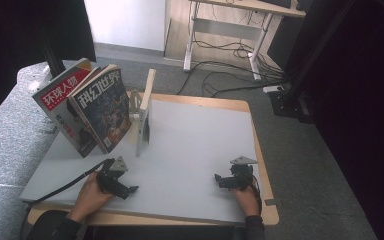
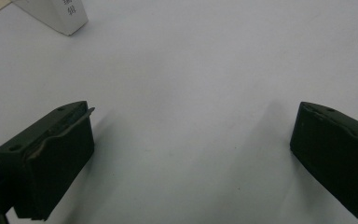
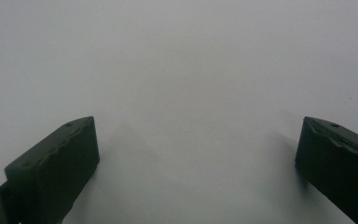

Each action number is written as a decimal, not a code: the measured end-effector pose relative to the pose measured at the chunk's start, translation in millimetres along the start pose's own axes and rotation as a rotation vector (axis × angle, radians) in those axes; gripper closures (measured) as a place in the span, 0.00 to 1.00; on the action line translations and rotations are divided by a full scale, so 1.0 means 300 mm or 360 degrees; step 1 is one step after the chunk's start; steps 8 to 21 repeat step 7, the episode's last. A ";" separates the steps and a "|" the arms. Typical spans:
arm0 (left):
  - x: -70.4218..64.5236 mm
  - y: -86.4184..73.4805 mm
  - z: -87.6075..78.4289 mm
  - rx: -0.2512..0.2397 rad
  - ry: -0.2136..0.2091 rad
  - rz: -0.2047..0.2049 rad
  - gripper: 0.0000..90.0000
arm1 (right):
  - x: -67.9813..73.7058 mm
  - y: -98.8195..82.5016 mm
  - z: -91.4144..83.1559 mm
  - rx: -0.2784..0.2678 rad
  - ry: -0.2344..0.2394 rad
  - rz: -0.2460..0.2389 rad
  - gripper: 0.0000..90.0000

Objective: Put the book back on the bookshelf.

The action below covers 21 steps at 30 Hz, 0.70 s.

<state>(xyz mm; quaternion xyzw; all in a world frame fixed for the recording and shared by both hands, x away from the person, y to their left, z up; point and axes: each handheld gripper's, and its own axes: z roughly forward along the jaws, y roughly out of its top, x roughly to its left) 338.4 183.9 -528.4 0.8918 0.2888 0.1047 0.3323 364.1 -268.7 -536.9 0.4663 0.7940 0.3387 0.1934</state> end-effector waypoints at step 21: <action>0.000 0.000 0.000 0.0001 0.0001 -0.0001 0.00 | 0.000 -0.002 0.000 -0.0002 0.0000 -0.0002 0.00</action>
